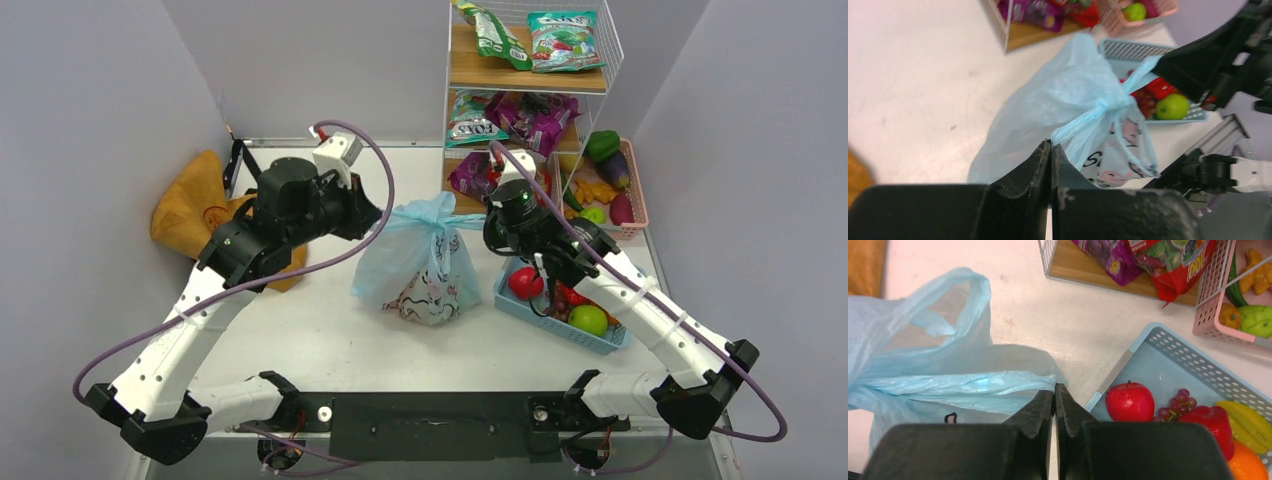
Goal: Place the food into the grocery bag and tie it
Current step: Tie the grocery bag at the center of the board.
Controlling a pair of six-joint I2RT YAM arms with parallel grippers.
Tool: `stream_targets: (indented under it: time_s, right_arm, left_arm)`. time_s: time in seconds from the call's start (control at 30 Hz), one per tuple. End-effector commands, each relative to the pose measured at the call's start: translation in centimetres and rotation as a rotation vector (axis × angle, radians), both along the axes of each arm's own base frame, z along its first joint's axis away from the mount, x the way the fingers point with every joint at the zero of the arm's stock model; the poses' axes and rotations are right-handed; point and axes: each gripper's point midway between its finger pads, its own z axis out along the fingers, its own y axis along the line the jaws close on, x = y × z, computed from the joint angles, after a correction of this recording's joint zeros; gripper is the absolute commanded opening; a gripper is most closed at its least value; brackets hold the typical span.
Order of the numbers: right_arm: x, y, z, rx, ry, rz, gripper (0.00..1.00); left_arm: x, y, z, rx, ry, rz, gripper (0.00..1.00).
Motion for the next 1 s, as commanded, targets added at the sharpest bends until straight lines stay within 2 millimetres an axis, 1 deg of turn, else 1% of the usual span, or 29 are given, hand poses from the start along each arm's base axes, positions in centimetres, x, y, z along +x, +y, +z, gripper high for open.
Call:
stream_targets:
  time_s: [0.0,0.03,0.07,0.1,0.13,0.17,0.2,0.23,0.27,0.37,0.43,0.53,0.63,0.73,0.83,0.87,0.9,0.93,0.97]
  right_arm:
    - [-0.3,-3.8,-5.2,-0.197,0.077,-0.112,0.00]
    - [-0.6,-4.2,-7.1,-0.221,0.105,-0.123,0.00]
    - [-0.6,-4.7,-7.8,-0.235,0.113,-0.138,0.00]
    - [-1.0,-5.2,-9.4,-0.262,0.139,-0.149,0.00]
    - [-1.1,-5.6,-10.1,-0.276,0.148,-0.162,0.00]
    - [-1.4,-6.1,-11.3,-0.295,0.171,-0.174,0.00]
    - [-1.6,-6.4,-11.7,-0.304,0.179,-0.180,0.00]
    - [-1.9,-6.7,-12.4,-0.314,0.193,-0.187,0.00]
    - [-2.0,-7.0,-12.8,-0.321,0.198,-0.193,0.00]
    - [-2.4,-8.0,-13.7,-0.345,0.213,-0.215,0.00]
    - [-2.5,-8.4,-14.2,-0.355,0.222,-0.225,0.00]
    - [-2.5,-8.0,-14.2,-0.342,0.228,-0.205,0.00]
    - [-2.5,-6.7,-14.2,-0.310,0.244,-0.139,0.00]
    - [-2.5,-5.4,-13.7,-0.286,0.246,-0.080,0.00]
    - [-2.5,-4.6,-12.9,-0.266,0.237,-0.047,0.00]
    - [-2.5,-4.3,-12.3,-0.258,0.226,-0.035,0.00]
    - [-2.6,-4.2,-12.1,-0.255,0.223,-0.029,0.00]
    - [-2.6,-3.8,-11.5,-0.246,0.212,-0.015,0.00]
    - [-2.7,-3.6,-11.2,-0.245,0.208,-0.009,0.01]
  left_arm:
    - [1.8,5.8,-5.6,0.127,0.036,0.292,0.00]
    - [1.8,6.2,-6.5,0.109,0.060,0.321,0.00]
    - [1.8,7.0,-8.0,0.095,0.081,0.344,0.00]
    - [1.8,7.3,-8.9,0.070,0.105,0.364,0.00]
    - [1.7,7.8,-10.5,0.057,0.134,0.371,0.00]
    - [1.7,7.9,-11.2,0.043,0.151,0.381,0.00]
    - [1.7,8.4,-12.5,0.043,0.171,0.394,0.00]
    - [1.6,8.6,-12.9,0.038,0.183,0.404,0.00]
    - [1.5,9.0,-13.8,0.036,0.200,0.422,0.00]
    - [1.5,10.2,-15.0,0.026,0.225,0.478,0.00]
    - [1.5,10.9,-15.2,0.018,0.231,0.508,0.00]
    - [1.4,10.9,-15.5,0.008,0.240,0.511,0.00]
    - [1.3,10.6,-15.8,-0.006,0.252,0.502,0.00]
    - [1.1,10.5,-15.4,-0.027,0.256,0.503,0.00]
    - [1.0,11.0,-14.5,-0.025,0.254,0.535,0.00]
    - [0.9,11.2,-14.3,-0.020,0.254,0.538,0.00]
    - [0.8,11.4,-13.7,-0.013,0.251,0.544,0.00]
    - [0.7,11.5,-12.9,-0.014,0.245,0.546,0.02]
    - [0.8,11.6,-12.6,-0.009,0.241,0.549,0.09]
